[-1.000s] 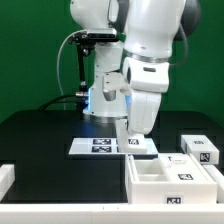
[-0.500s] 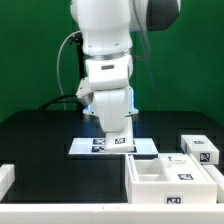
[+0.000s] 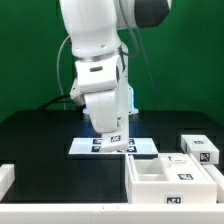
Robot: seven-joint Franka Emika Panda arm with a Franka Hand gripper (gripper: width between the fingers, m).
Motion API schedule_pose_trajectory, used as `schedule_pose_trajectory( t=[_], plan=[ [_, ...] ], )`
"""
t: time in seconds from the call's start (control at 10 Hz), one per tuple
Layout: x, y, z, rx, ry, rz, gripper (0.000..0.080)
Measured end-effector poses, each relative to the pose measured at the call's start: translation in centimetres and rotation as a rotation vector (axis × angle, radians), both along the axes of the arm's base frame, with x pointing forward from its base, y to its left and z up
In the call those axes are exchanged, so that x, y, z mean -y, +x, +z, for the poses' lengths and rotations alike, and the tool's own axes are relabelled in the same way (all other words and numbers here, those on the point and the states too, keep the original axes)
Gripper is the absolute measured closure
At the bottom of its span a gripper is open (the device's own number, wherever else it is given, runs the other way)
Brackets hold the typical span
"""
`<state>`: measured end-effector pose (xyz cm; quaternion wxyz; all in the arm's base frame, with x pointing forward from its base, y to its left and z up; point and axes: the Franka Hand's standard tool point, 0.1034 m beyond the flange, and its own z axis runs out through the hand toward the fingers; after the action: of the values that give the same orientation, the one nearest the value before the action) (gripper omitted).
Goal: Assemble cabinet
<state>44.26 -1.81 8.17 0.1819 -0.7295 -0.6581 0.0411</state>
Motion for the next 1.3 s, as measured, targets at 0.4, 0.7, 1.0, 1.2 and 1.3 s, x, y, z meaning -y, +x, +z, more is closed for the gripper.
schedule_pose_trajectory(
  t=[0.4,0.7,1.0,1.2,1.3],
  plan=[
    [-0.2,-0.1,-0.1,-0.040,0.009,0.009,0.0735],
    [-0.3,0.8,0.5,0.093,0.002,0.009,0.0735],
    [0.9,-0.1,0.8,0.321,-0.084,-0.013,0.0735],
    [1.1,0.0,0.6,0.358,-0.106,-0.007,0.0735],
    [0.5,0.3,0.6,0.412,-0.126,0.026,0.0735]
  ],
)
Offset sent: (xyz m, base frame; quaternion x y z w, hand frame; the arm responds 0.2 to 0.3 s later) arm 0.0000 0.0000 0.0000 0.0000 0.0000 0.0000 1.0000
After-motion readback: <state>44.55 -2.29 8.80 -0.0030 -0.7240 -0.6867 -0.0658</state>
